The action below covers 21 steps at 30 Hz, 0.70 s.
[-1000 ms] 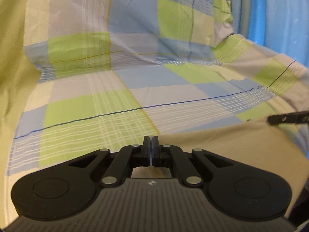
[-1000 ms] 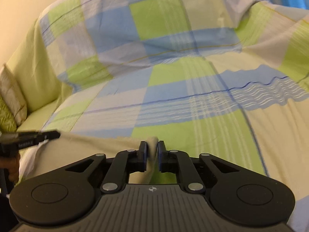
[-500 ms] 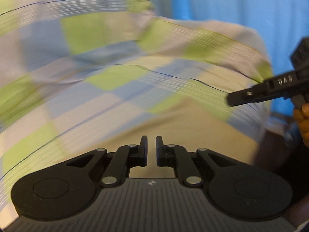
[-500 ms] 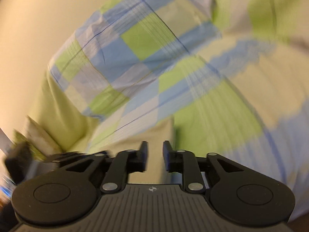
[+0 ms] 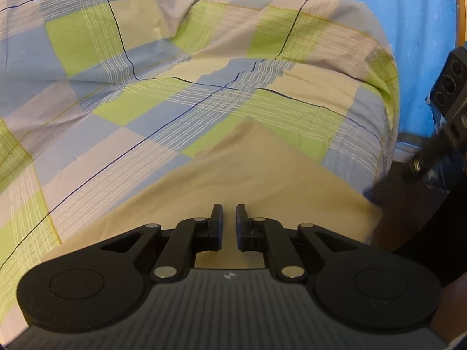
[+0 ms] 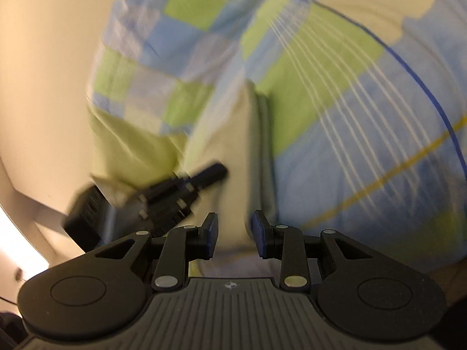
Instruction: Fold clothes
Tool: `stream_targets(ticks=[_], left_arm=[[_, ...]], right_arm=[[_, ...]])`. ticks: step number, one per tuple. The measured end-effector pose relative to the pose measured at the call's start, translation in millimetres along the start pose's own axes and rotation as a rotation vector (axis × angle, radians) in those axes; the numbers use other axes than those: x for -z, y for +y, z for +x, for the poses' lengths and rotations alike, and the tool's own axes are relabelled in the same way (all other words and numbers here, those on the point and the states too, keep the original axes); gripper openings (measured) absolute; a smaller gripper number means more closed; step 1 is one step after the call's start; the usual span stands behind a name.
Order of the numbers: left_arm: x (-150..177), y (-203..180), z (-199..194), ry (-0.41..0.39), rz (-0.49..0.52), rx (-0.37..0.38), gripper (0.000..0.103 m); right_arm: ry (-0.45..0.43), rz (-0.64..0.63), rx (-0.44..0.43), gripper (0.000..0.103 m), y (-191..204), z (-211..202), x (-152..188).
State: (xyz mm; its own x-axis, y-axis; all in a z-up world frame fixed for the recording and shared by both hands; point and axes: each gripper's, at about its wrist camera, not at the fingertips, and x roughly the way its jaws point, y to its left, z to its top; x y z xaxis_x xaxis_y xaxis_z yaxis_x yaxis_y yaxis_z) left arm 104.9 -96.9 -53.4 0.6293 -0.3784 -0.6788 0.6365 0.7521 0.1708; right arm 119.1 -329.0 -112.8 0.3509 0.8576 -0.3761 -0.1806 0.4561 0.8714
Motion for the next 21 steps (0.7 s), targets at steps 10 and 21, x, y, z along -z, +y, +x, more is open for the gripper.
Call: stream_targets(ticks=[10, 21], left_arm=[[-8.0, -4.8, 5.9, 0.031, 0.078, -0.037, 0.011], [-4.4, -4.1, -4.5, -0.042, 0.068, -0.057, 0.014]], right_arm=[[-0.168, -0.199, 0.112, 0.031, 26.6, 4.3, -42.2], [-0.088, -0.253, 0.051, 0.009, 35.3, 60.9, -95.9]])
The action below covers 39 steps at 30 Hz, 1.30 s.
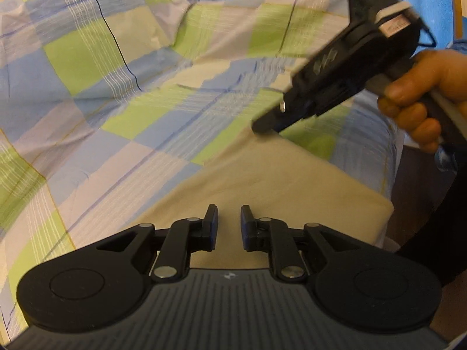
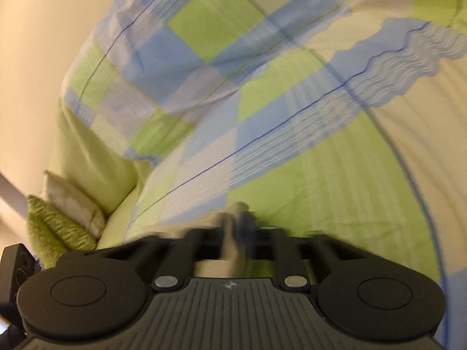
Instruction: Fold clothes
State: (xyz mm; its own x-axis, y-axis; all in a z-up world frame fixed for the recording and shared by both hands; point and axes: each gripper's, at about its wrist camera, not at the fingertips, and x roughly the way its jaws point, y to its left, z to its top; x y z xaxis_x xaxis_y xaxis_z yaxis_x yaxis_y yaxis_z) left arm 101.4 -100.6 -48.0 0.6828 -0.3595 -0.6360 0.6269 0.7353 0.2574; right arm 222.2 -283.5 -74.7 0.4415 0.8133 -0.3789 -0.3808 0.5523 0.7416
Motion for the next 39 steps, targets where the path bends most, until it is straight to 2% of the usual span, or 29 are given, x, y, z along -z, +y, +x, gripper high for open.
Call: stream_targets(ticks=[1, 6, 8, 10, 11, 14, 15, 17, 21, 23, 24, 25, 27, 30, 35, 38, 39], left_arm=[[-1.1, 1.5, -0.5, -0.011, -0.010, 0.002, 0.014], [-3.4, 4.6, 9.3, -0.001, -0.017, -0.005, 0.014], [-3.4, 6.5, 12.0, 0.002, -0.018, -0.017, 0.014], [-3.4, 8.8, 14.3, 0.003, -0.020, -0.030, 0.021], [-3.7, 13.1, 14.0, 0.001, -0.027, -0.046, 0.022], [-3.0, 34.5, 8.4, -0.004, -0.060, -0.083, 0.022], [-1.9, 43.4, 5.9, 0.001, -0.067, -0.085, 0.025], [3.6, 60.6, 4.4, 0.034, -0.047, -0.070, 0.035], [17.1, 98.2, 6.2, 0.088, -0.053, -0.016, 0.041], [23.4, 114.4, 7.0, 0.097, -0.103, 0.062, 0.032], [25.7, 118.6, 7.4, 0.103, -0.111, 0.104, 0.003], [27.4, 118.8, 6.1, 0.102, -0.103, 0.115, 0.000], [28.7, 114.6, -0.6, 0.078, -0.083, 0.086, 0.000], [34.4, 113.7, -9.4, 0.051, -0.127, 0.044, 0.000], [38.9, 114.4, -1.1, 0.075, -0.158, 0.024, 0.003], [38.2, 118.7, -2.3, 0.090, -0.157, 0.009, 0.010], [38.3, 120.8, -3.2, 0.097, -0.159, 0.002, 0.017]], right_arm=[[0.005, -0.011, -0.034, 0.007, 2.5, 2.8, -0.7], [0.039, -0.052, 0.135, 0.006, -7.9, 14.5, -1.9], [0.033, -0.070, 0.144, 0.007, -6.5, 12.1, -0.6], [0.035, -0.100, 0.158, 0.007, -4.6, 12.4, 1.9], [0.037, -0.108, 0.161, 0.008, -4.5, 12.1, 2.9], [0.038, -0.125, 0.165, 0.008, -3.6, 12.4, 4.9], [0.039, -0.120, 0.165, 0.008, -3.7, 12.8, 4.9], [0.040, -0.108, 0.163, 0.008, -4.3, 12.4, 5.1], [0.036, -0.088, 0.165, 0.007, -5.1, 11.4, 3.9], [0.026, -0.081, 0.171, 0.007, -4.7, 10.9, 3.4], [0.020, -0.083, 0.176, 0.007, -3.2, 11.1, 3.3], [0.012, -0.086, 0.182, 0.007, -1.6, 11.0, 3.3], [-0.006, -0.095, 0.202, 0.006, 1.9, 10.6, 3.2], [-0.003, -0.097, 0.228, 0.006, 2.1, 14.9, 5.1], [-0.013, -0.072, 0.235, 0.009, -0.9, 14.5, 5.3], [-0.046, -0.030, 0.232, 0.017, -6.0, 7.9, 5.0], [-0.063, -0.026, 0.232, 0.017, -5.7, 5.0, 3.9]])
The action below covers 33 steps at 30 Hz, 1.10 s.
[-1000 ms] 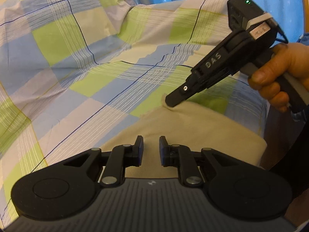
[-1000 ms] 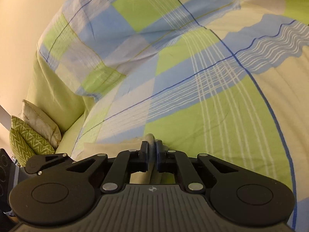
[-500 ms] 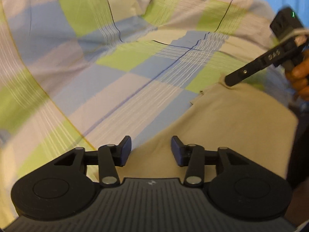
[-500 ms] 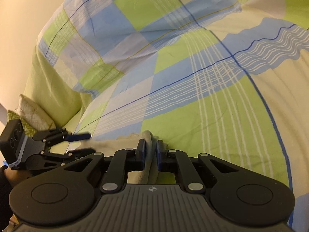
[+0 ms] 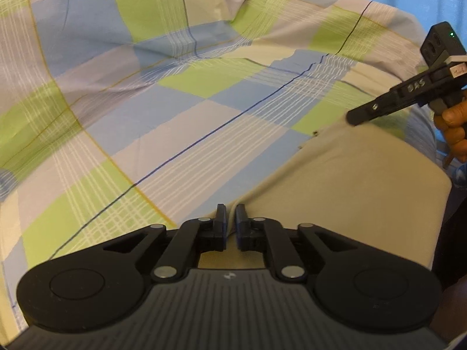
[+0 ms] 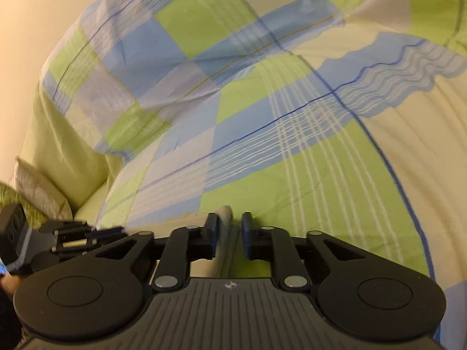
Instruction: Fold clothes
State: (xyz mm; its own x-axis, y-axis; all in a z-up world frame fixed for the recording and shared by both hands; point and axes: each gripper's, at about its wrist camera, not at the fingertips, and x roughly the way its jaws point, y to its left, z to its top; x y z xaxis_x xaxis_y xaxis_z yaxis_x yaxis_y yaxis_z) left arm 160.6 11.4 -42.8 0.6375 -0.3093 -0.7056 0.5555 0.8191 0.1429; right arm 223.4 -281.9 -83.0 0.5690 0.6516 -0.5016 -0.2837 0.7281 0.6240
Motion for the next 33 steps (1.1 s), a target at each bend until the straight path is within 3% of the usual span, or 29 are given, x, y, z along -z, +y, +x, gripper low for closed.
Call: stream_targets(ticks=[3, 8, 14, 16, 21, 23, 24, 27, 31, 33], left_arm=[[1.1, 5.3, -6.0, 0.004, -0.008, -0.033, 0.025], [-3.4, -5.8, -24.0, -0.032, -0.008, -0.096, 0.024], [-20.4, -48.1, -19.4, -0.054, 0.087, -0.006, 0.026], [-23.7, -52.6, -7.6, -0.040, 0.122, -0.005, 0.033], [-21.6, -29.5, 15.7, 0.016, 0.028, 0.063, 0.036], [-20.2, -19.3, 14.8, 0.029, -0.027, 0.118, 0.028], [-19.8, -16.7, 12.0, 0.031, -0.038, 0.137, 0.001], [-15.4, -20.3, -6.4, -0.004, 0.010, 0.069, 0.000], [-3.1, -11.3, -8.7, 0.002, -0.030, 0.002, 0.000], [2.0, -10.6, -4.7, 0.015, -0.029, -0.006, 0.000]], right_arm=[[-0.062, 0.020, 0.002, 0.018, -1.8, -10.4, -4.8], [-0.082, 0.055, -0.061, 0.019, -6.9, -17.0, -10.5], [0.021, 0.051, -0.100, 0.023, -3.0, -4.4, -5.1], [0.036, 0.027, -0.086, 0.023, -0.4, -1.8, -4.1], [0.058, -0.006, -0.072, 0.015, 3.6, 0.8, -3.5], [0.060, -0.019, -0.070, 0.010, 6.3, -0.1, -3.3], [0.056, -0.022, -0.081, 0.009, 7.8, -1.4, -3.4], [0.015, 0.002, -0.221, 0.008, 9.9, -8.3, -5.7], [0.063, -0.010, -0.037, 0.007, 3.8, 5.9, -1.8], [0.056, 0.013, -0.047, 0.007, -1.3, 4.3, -1.6]])
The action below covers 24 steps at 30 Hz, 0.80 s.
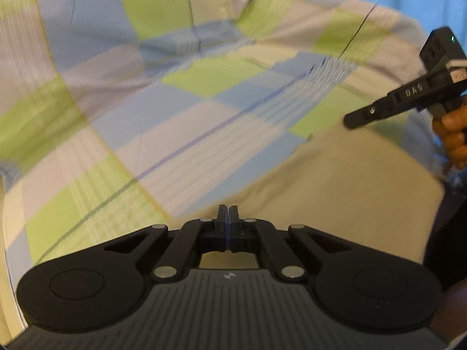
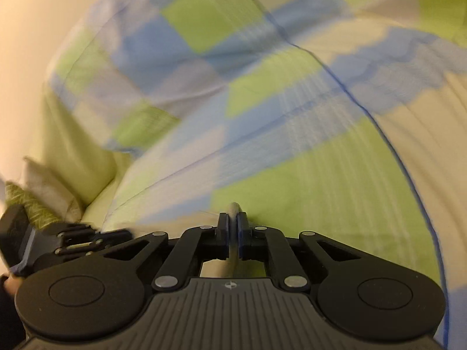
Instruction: Fold clothes
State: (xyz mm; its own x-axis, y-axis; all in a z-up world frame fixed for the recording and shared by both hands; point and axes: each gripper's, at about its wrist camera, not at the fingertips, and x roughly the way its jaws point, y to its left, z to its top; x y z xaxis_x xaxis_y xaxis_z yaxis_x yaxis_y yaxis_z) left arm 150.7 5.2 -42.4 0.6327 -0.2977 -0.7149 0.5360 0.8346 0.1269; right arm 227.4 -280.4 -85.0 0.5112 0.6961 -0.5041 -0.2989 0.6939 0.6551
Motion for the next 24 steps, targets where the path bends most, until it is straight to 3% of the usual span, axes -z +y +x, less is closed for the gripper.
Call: stream_targets(ticks=[6, 9, 13, 14, 15, 17, 18, 20, 21, 22, 24], left_arm=[[-9.6, -2.6, -5.9, -0.072, -0.018, 0.017, 0.003], [-20.5, -8.0, -8.3, -0.108, -0.020, 0.048, 0.019], [-33.0, -22.3, 2.0, -0.100, 0.039, 0.115, 0.035], [-34.9, -26.4, 7.4, -0.087, 0.062, 0.123, 0.045], [-35.6, -29.3, 13.0, -0.073, 0.077, 0.137, 0.051], [-34.4, -29.5, 24.1, -0.042, 0.066, 0.172, 0.047], [-33.2, -28.7, 28.2, -0.026, 0.058, 0.193, 0.038], [-31.2, -28.3, 26.5, -0.018, 0.043, 0.230, 0.008], [-29.9, -30.5, 23.1, -0.015, 0.054, 0.225, 0.000], [-28.6, -33.5, 19.1, -0.013, 0.072, 0.211, 0.000], [-24.2, -37.9, 12.6, -0.004, 0.095, 0.176, 0.000]], right_arm=[[-0.021, 0.012, 0.032, 0.017, -4.2, -2.2, 1.6], [-0.036, 0.028, 0.024, 0.028, -4.6, -2.2, -1.2], [-0.022, 0.061, -0.009, 0.028, -7.7, -3.1, -2.7], [-0.017, 0.066, -0.018, 0.022, -7.8, -3.3, -3.1], [-0.011, 0.067, -0.026, 0.008, -7.5, -3.2, -3.4], [0.001, 0.055, -0.036, 0.008, -5.1, -0.9, -3.7], [0.005, 0.062, -0.057, 0.008, -5.0, 0.5, -4.6], [0.012, 0.092, -0.122, 0.007, -7.0, 1.7, -5.9], [0.013, 0.103, -0.137, 0.007, -7.9, 2.4, -6.4], [0.015, 0.107, -0.133, 0.007, -8.6, 3.1, -6.8], [0.022, 0.065, -0.018, 0.007, -8.8, 5.1, -5.9]])
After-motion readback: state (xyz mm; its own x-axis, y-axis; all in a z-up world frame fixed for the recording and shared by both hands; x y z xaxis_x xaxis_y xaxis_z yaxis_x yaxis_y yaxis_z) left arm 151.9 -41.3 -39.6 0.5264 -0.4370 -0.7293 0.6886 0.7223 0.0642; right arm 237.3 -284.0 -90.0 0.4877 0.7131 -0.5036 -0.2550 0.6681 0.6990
